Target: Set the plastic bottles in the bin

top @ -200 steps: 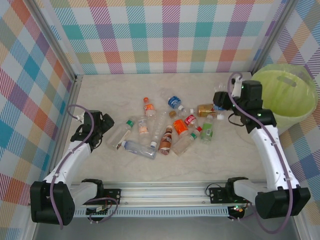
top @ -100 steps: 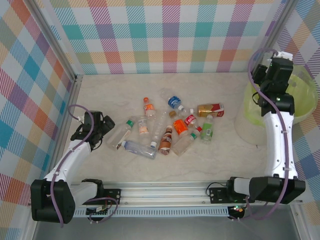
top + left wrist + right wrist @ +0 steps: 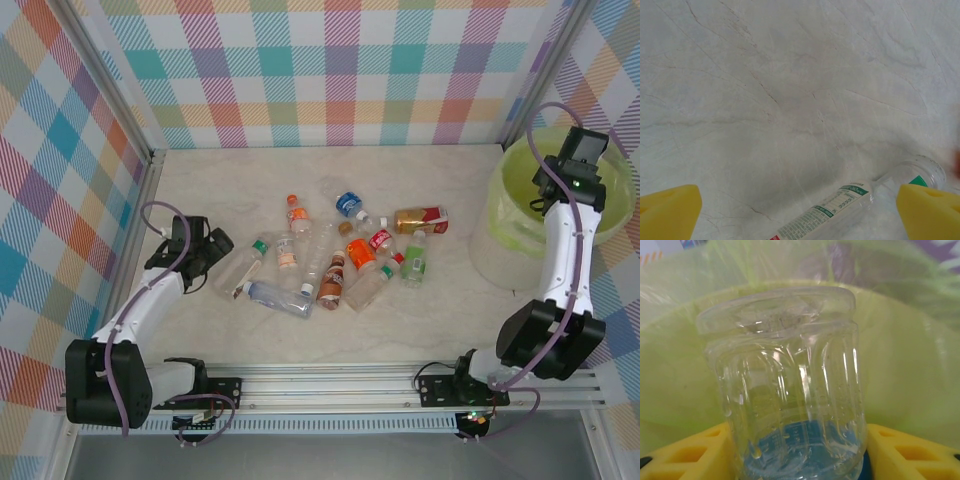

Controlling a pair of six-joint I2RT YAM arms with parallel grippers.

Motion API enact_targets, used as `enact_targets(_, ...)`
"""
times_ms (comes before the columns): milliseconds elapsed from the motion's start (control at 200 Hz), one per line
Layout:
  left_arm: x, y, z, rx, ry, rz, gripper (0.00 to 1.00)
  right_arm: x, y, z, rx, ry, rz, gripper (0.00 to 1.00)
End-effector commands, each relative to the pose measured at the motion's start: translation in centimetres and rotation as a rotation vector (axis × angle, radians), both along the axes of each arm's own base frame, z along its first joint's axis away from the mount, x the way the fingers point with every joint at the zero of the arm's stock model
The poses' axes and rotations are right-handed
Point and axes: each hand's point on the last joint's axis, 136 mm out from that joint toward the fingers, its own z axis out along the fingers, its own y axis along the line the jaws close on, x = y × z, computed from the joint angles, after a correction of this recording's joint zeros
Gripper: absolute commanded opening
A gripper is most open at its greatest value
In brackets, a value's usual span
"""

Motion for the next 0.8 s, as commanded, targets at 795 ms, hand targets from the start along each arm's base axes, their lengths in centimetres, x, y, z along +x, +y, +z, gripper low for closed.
enact_targets(795, 0.1, -2.3, -1.3, -0.1, 0.115, -0.125, 1.0, -0.4, 7.3, 3.4, 0.203, -0.14, 0.231, 0.91)
